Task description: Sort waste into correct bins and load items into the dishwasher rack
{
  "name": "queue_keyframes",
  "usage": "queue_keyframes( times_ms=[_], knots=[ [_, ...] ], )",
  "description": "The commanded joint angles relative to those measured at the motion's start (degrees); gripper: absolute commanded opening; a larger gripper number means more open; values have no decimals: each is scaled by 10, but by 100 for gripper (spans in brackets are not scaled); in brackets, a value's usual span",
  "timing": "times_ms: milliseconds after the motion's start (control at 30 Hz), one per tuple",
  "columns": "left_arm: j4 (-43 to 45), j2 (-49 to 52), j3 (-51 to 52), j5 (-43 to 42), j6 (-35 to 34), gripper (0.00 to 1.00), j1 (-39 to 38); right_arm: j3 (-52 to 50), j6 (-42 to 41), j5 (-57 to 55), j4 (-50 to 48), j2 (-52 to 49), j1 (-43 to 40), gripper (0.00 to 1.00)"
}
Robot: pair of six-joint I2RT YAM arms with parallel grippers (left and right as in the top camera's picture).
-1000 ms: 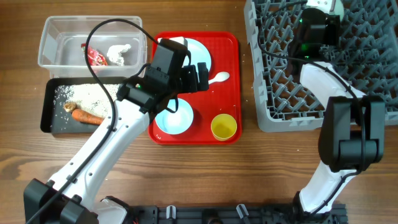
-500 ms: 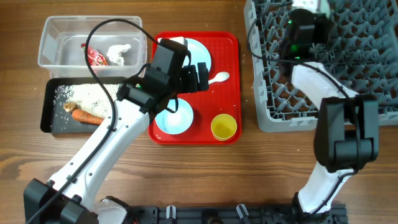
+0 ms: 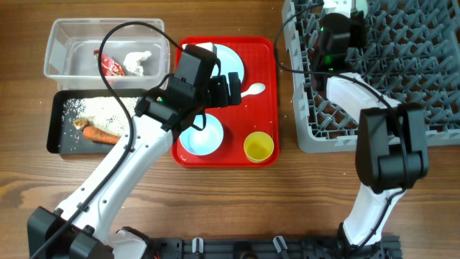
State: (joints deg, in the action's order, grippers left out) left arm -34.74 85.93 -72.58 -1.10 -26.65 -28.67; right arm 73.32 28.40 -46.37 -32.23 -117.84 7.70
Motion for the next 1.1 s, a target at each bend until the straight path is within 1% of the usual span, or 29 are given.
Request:
queue_keyframes(
  times_ms=[0,167,200,300,333,400,433,467,500,600,633,667,733,800,933,1067],
  knots=[
    [2,1,1,7,7,100,3,2,1,-14,-3,-33,-3,4],
    [2,1,1,7,7,100,3,2,4,-57,-31,-33,-1,4],
    [2,1,1,7,7,100,3,2,15,-62,-32,-33,1,5],
    [2,1,1,7,7,100,3,2,57,-68,-29,-33,14,14],
    [2,1,1,7,7,100,3,2,68,-69,-28,-33,22,21],
    [2,1,1,7,7,100,3,2,83,-69,-28,-33,37,40],
    [2,1,1,7,7,100,3,2,88,-69,-28,-33,44,45],
    [2,1,1,7,7,100,3,2,90,-69,-26,-33,51,54],
    [2,1,1,7,7,100,3,2,90,-69,-24,-33,57,60],
    [2,1,1,7,7,100,3,2,89,-78,-12,-33,68,73],
    [2,1,1,7,7,100,3,2,86,-87,-12,-33,71,84],
    [2,1,1,7,7,100,3,2,76,-96,-16,-32,71,90],
    [2,1,1,7,7,100,3,2,50,-111,-16,-28,71,93],
    [2,1,1,7,7,100,3,2,27,-126,-16,-20,71,93],
    [2,1,1,7,7,100,3,2,18,-137,-16,4,78,94],
    [2,1,1,7,7,100,3,2,-12,-139,-13,57,89,93]
  ],
)
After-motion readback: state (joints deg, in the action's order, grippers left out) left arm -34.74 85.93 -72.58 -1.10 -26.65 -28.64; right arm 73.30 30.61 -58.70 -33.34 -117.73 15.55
